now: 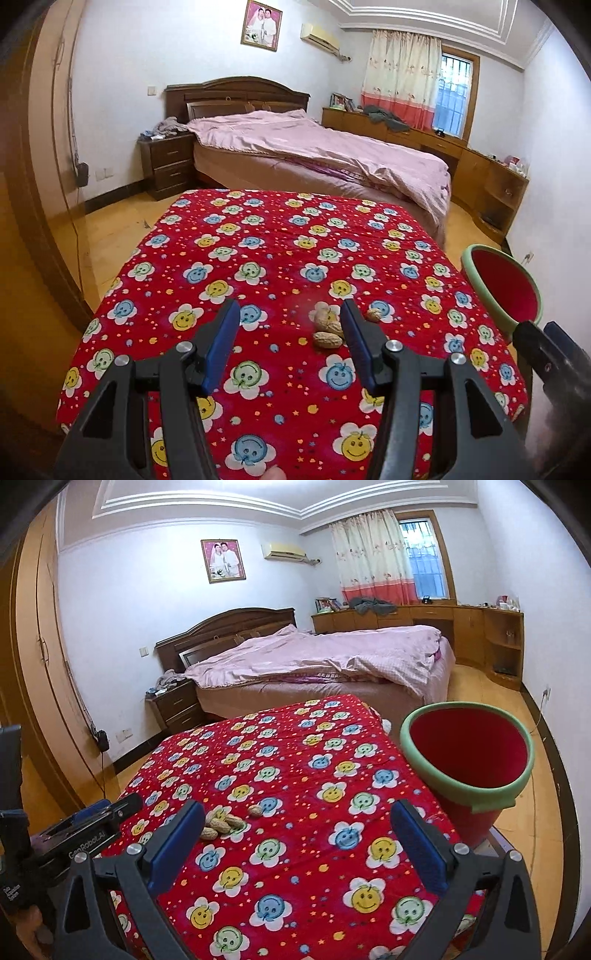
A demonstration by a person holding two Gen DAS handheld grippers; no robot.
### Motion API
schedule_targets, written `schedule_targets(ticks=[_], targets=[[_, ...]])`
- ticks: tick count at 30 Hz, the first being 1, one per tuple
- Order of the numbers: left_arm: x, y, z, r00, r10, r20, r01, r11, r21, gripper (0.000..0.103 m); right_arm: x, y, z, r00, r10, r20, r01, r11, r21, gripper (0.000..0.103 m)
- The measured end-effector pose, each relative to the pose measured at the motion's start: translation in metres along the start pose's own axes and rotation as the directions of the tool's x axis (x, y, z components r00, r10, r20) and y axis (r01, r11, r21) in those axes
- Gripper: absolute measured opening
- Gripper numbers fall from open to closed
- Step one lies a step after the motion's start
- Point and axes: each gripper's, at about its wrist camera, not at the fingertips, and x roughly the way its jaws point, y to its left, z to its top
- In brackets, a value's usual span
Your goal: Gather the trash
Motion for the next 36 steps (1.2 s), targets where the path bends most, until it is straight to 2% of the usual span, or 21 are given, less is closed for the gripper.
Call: schedule_targets(ticks=[4, 36], targets=[[0.0008, -0.0011, -0.0036, 1.000, 0.024, 0.011, -0.024, 0.999, 0.031, 0.057, 0.0040, 0.0018, -0.0057, 1.000, -0.007, -0.006, 0.007, 1.000, -0.003, 0.102], [-0.0019, 0.0010, -0.0022, 0.999, 0.039, 0.023, -0.039, 0.999, 0.020, 0.057, 0.0062, -0.0054, -0.0077, 1.000, -0.004, -0.021, 0.005, 1.000, 0.030, 0.102]])
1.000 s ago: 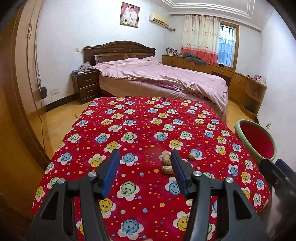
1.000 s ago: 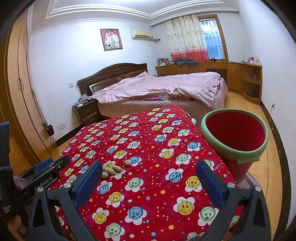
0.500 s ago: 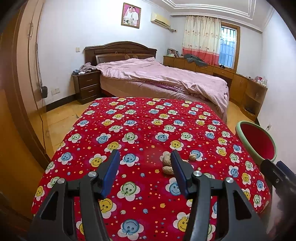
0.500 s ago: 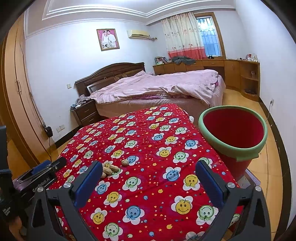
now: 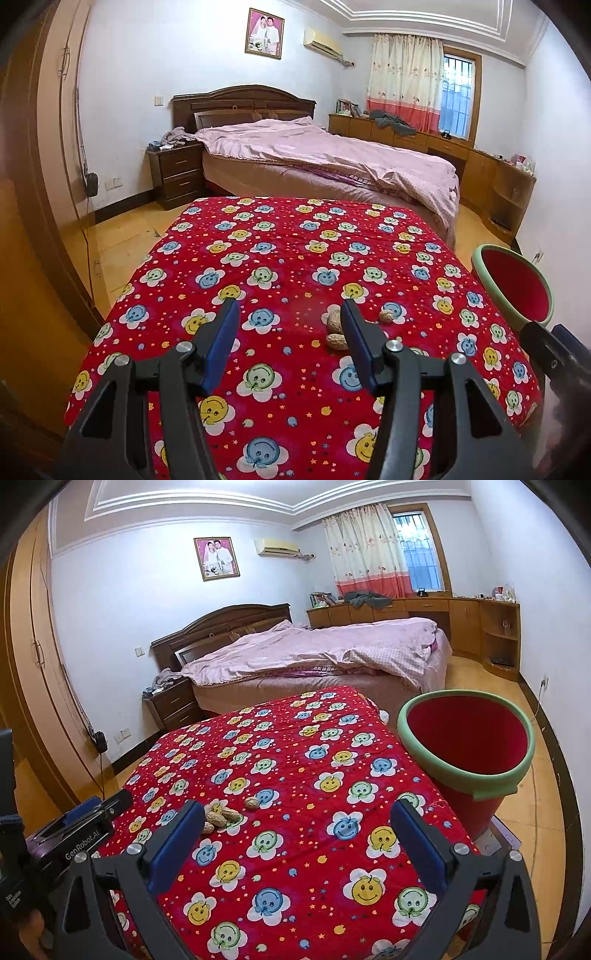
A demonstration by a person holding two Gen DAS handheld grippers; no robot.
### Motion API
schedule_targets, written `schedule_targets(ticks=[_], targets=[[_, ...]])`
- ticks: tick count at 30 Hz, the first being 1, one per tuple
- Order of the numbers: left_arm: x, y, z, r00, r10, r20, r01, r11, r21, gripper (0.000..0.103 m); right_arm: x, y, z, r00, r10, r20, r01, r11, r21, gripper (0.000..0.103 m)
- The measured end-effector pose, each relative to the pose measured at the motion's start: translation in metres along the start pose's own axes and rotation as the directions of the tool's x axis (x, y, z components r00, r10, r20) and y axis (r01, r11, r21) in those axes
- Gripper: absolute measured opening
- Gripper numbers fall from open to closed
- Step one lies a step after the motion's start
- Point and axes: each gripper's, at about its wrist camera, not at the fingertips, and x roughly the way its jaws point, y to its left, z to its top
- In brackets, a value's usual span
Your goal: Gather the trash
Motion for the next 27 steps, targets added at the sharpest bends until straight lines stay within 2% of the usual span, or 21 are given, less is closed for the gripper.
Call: schedule_targets(ticks=[27], targets=[[-0.0003, 0.0003, 0.0009, 1.000, 0.001, 0.003, -0.001, 1.000, 0.001, 0.057, -0.0003, -0.0021, 0.0002, 1.000, -0.005, -0.003, 0.005, 1.000, 0.009, 0.102]])
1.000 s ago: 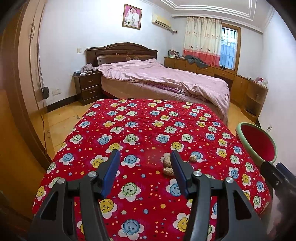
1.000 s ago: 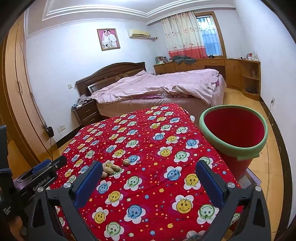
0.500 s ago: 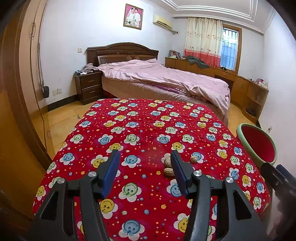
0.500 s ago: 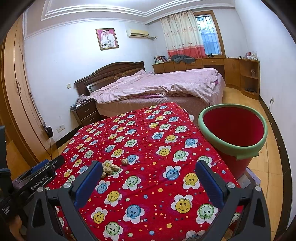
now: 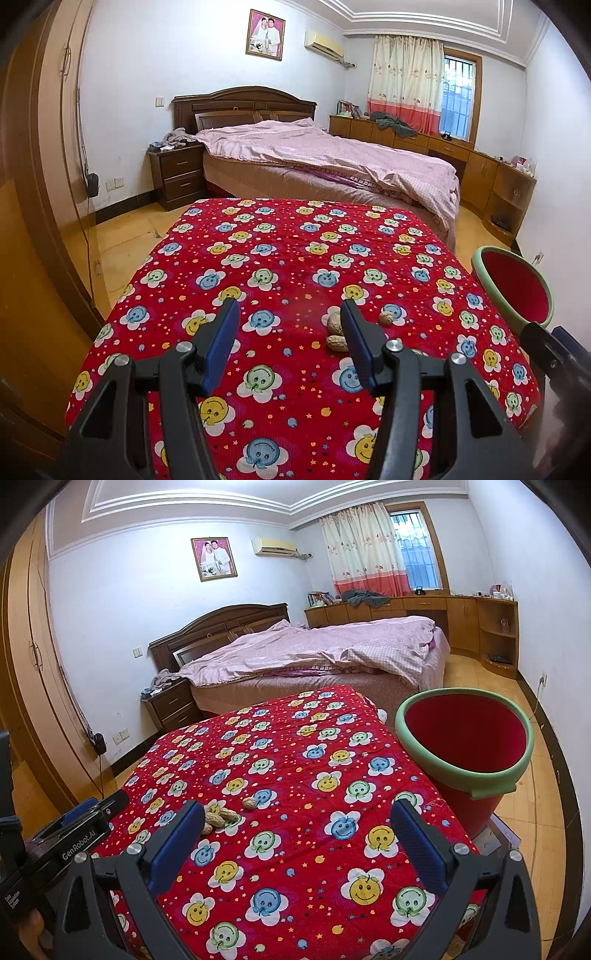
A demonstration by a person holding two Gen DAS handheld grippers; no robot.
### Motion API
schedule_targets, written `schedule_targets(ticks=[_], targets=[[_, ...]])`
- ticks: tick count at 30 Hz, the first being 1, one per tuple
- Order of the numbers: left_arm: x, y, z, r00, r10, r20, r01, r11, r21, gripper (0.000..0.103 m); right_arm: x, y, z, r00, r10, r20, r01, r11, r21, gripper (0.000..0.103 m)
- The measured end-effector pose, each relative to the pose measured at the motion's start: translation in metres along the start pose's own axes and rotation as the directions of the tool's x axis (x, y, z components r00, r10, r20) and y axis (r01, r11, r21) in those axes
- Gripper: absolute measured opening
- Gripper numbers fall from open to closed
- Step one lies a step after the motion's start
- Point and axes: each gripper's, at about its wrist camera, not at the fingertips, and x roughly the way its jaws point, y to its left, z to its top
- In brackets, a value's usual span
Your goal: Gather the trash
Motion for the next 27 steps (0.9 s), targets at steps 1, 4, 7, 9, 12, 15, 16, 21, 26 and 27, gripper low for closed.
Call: schedule_targets(ticks=[1, 4, 7, 9, 12, 15, 16, 21, 26, 27], targets=[[-0.0003, 0.0000, -0.0008, 1.000, -0.001, -0.001, 0.001, 1.000, -0.002, 0.057, 0.0000, -0.0002, 0.0001, 1.000, 0.001, 0.000, -0.001, 1.000, 0.001, 0.102], [-0.0005, -0.0003, -0.0009, 1.000, 0.000, 0.000, 0.000, 1.000, -0.002, 0.057, 0.0002, -0.0001, 0.0000, 1.000, 0.000, -0.001, 0.000, 1.000, 0.001, 0.102], [0.0000, 0.0000, -0.0005, 1.000, -0.004, -0.001, 0.004, 1.000, -0.004, 0.057, 0.0000, -0.0004, 0.0002, 1.000, 0.000, -0.001, 0.000, 1.000, 0.001, 0.102], [-0.0010, -0.0004, -0.0001, 1.000, -0.007, -0.003, 0.007, 1.000, -0.007, 0.057, 0.0000, -0.0004, 0.0001, 1.000, 0.001, 0.000, -0.001, 1.000, 0.001, 0.102], [-0.0016, -0.0012, 0.0004, 1.000, -0.009, -0.002, 0.009, 1.000, -0.008, 0.057, 0.0004, -0.0004, -0.0001, 1.000, 0.000, -0.001, 0.000, 1.000, 0.002, 0.102], [-0.0015, -0.0011, 0.0001, 1.000, -0.009, -0.001, 0.009, 1.000, -0.009, 0.057, 0.0003, -0.0004, 0.0000, 1.000, 0.000, -0.001, 0.000, 1.000, 0.002, 0.102], [-0.0015, -0.0011, 0.0001, 1.000, -0.009, -0.001, 0.009, 1.000, -0.009, 0.057, 0.0003, -0.0005, 0.0001, 1.000, 0.000, -0.001, 0.000, 1.000, 0.002, 0.102], [-0.0017, -0.0014, 0.0009, 1.000, -0.008, 0.000, 0.008, 1.000, -0.008, 0.057, 0.0006, -0.0015, -0.0001, 1.000, -0.001, 0.003, 0.001, 1.000, 0.000, 0.102], [-0.0017, -0.0015, 0.0011, 1.000, -0.008, 0.001, 0.008, 1.000, -0.008, 0.057, 0.0006, -0.0016, -0.0001, 1.000, -0.001, 0.003, 0.001, 1.000, 0.001, 0.102], [-0.0019, -0.0013, 0.0006, 1.000, -0.007, 0.001, 0.007, 1.000, -0.008, 0.057, 0.0006, -0.0016, -0.0002, 1.000, -0.001, 0.003, 0.001, 1.000, 0.001, 0.102]])
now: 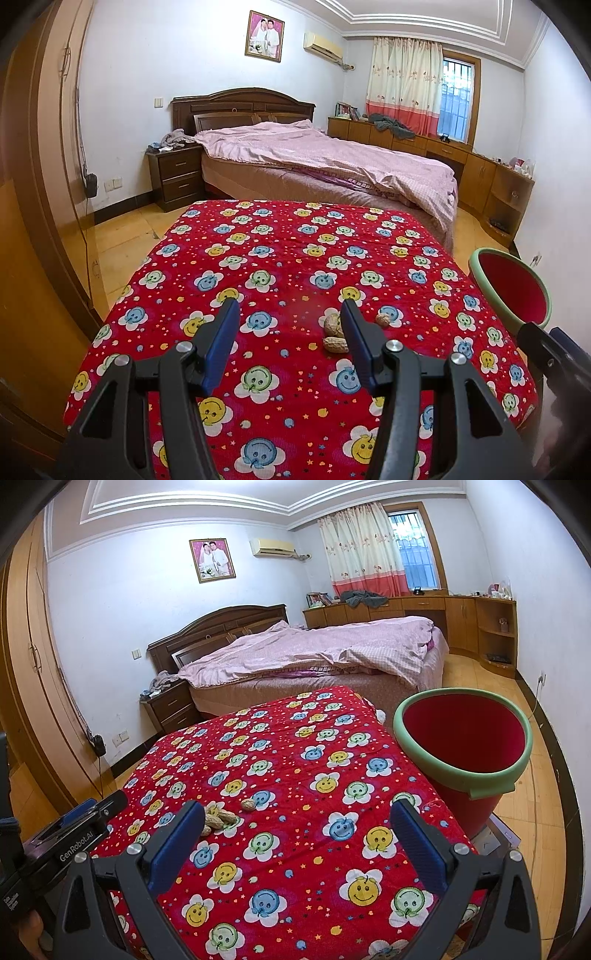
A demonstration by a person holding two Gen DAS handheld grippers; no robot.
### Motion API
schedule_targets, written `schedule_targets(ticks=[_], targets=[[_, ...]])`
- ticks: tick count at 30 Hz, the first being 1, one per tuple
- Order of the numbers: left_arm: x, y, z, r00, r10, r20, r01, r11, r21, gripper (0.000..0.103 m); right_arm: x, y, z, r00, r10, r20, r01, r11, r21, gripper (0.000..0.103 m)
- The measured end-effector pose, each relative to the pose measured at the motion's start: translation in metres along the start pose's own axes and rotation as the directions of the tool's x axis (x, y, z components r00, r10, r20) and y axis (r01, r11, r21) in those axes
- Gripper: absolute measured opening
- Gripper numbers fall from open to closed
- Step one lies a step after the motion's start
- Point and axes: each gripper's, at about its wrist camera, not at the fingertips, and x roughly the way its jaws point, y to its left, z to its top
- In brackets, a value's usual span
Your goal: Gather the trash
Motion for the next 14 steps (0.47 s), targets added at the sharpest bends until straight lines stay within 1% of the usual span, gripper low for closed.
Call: schedule_targets(ticks=[14], targets=[[-0.0004, 0.0001, 0.0037, 1.000, 0.002, 0.005, -0.002, 1.000, -0.001, 0.057, 0.0002, -0.0010, 0.0006, 1.000, -0.001, 0.001, 0.001, 1.000, 0.001, 0.102]])
